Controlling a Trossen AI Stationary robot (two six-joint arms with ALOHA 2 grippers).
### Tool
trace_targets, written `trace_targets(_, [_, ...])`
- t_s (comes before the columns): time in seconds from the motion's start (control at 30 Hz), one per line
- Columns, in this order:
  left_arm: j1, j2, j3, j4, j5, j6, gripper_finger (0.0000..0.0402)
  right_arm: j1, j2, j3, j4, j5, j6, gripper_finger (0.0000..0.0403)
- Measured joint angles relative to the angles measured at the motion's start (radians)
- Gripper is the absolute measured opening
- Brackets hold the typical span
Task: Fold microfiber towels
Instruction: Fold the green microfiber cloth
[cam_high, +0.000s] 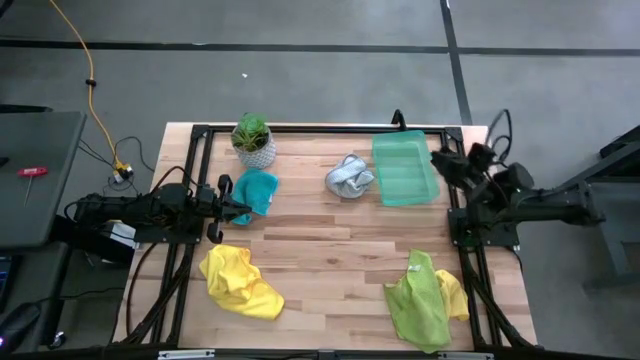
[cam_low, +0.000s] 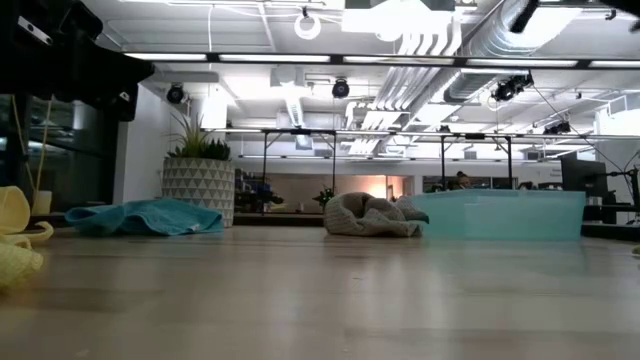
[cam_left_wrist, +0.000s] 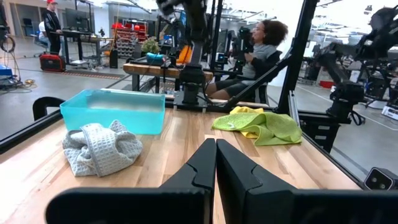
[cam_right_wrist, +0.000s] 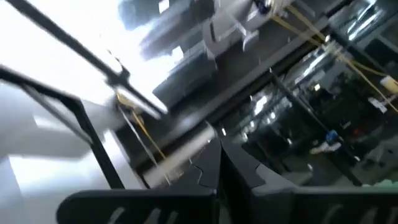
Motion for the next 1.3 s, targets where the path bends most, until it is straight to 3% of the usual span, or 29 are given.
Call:
trace_targets(0.2, [-0.001,0.0,0.0,0.055,0.006,-0.028,0.0003,-0.003,0.219,0.24,-0.222,-0.003,-0.125,0.0])
trace_targets(0.43, [-0.002,0.001,0.0,0.272,-0.028,-0.354,0.0003,-0.003,0.406,0.471,-0.514,-0.004,-0.096,0.0])
trace_targets(0.57, [-0.002,0.038,0.014,0.443,-0.074,-0.445,0.0003,0.004,0.486,0.628,-0.792,-0.026,-0.089,0.0])
trace_targets(0.7, [-0.01,0.154,0.124,0.38,-0.012,-0.435,0.0003,0.022,0.577,0.79,-1.157,-0.027,-0.043,0.0004])
trace_targets(0.87, [-0.017,0.399,0.317,0.223,-0.003,-0.3,0.0005,0.044,0.684,0.932,-1.643,-0.041,0.017,0.0037])
trace_targets(0.97, [-0.017,0.52,0.409,0.154,-0.002,-0.266,0.0017,0.067,0.727,0.936,-1.868,-0.063,0.133,0.0074])
trace_targets(1.07, [-0.019,0.618,0.461,0.13,-0.009,-0.299,0.0036,0.112,0.752,0.872,-1.988,-0.133,0.257,0.0116])
trace_targets(1.2, [-0.033,0.716,0.485,0.15,-0.023,-0.332,0.0062,0.204,0.76,0.74,-1.992,-0.229,0.437,0.0168])
trace_targets(1.3, [-0.04,0.771,0.486,0.177,-0.024,-0.333,0.0076,0.279,0.76,0.62,-1.897,-0.269,0.581,0.0195])
